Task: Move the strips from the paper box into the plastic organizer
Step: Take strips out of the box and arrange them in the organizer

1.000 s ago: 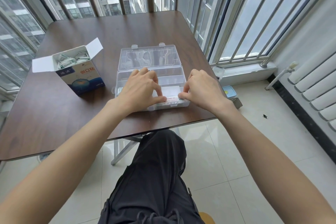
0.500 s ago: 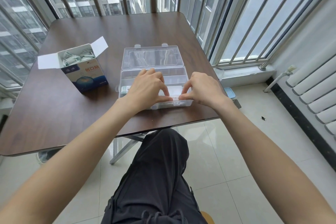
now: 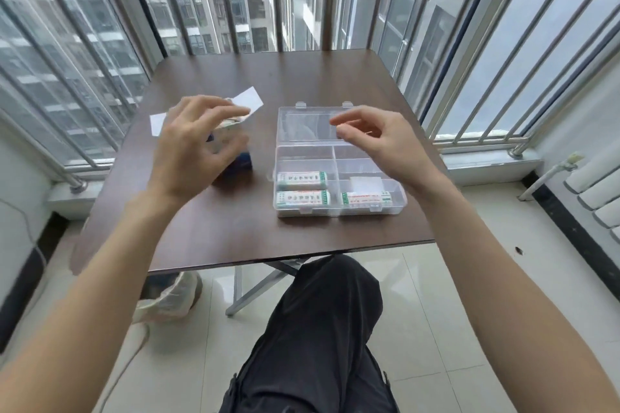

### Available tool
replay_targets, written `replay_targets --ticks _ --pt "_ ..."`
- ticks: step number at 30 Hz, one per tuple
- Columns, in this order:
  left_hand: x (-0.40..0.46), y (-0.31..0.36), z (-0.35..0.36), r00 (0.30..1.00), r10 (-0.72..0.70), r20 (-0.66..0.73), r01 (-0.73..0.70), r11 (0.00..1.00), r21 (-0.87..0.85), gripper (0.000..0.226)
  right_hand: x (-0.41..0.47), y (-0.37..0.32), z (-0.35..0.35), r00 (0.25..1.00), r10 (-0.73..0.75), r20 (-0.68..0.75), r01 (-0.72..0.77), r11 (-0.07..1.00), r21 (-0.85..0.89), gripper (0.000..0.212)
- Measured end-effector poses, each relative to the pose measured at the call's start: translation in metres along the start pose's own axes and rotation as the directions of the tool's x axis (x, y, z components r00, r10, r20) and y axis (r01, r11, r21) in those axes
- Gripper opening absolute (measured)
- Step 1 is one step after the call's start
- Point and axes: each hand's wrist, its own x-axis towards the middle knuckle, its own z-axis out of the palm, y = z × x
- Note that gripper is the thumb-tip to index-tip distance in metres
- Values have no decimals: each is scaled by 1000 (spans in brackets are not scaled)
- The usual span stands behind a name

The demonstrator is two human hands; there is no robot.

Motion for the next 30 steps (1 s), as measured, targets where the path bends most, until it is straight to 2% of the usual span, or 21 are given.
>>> replay_targets --ticks 3,6,8,10,12,14,17,21,27,30 --pt "2 -38 -19 975 -184 124 170 979 115 78 31 -17 39 996 -88 24 88 996 10 14" --pt "5 -63 -23 856 -406 319 373 914 162 103 70 -38 86 977 -199 81 208 970 -125 16" --pt "4 -73 -17 791 -474 387 457 878 141 102 94 -49 114 955 -255 155 291 906 -306 17" --pt "2 -77 -13 767 -508 392 517 851 90 94 114 -54 134 942 -226 248 329 767 -551 19" --pt "-2 -79 -10 785 -504 360 531 847 26 85 127 -58 146 946 -135 294 313 610 -728 20" --pt "-5 -81 -8 811 -486 325 521 853 -24 82 134 -61 153 944 -52 326 299 552 -778 20" --pt "-10 -83 -8 819 -483 311 518 855 -37 81 137 -65 162 923 6 384 300 614 -730 19" --pt "-11 -83 -9 823 -480 304 507 862 -9 81 135 -66 164 896 -87 435 405 559 -724 12" --pt "-10 -83 -11 817 -487 309 513 858 -3 82 141 -60 149 914 -93 394 361 628 -689 27" --pt "-9 -82 -11 814 -486 319 513 858 -2 81 140 -62 138 920 -80 384 311 747 -588 19"
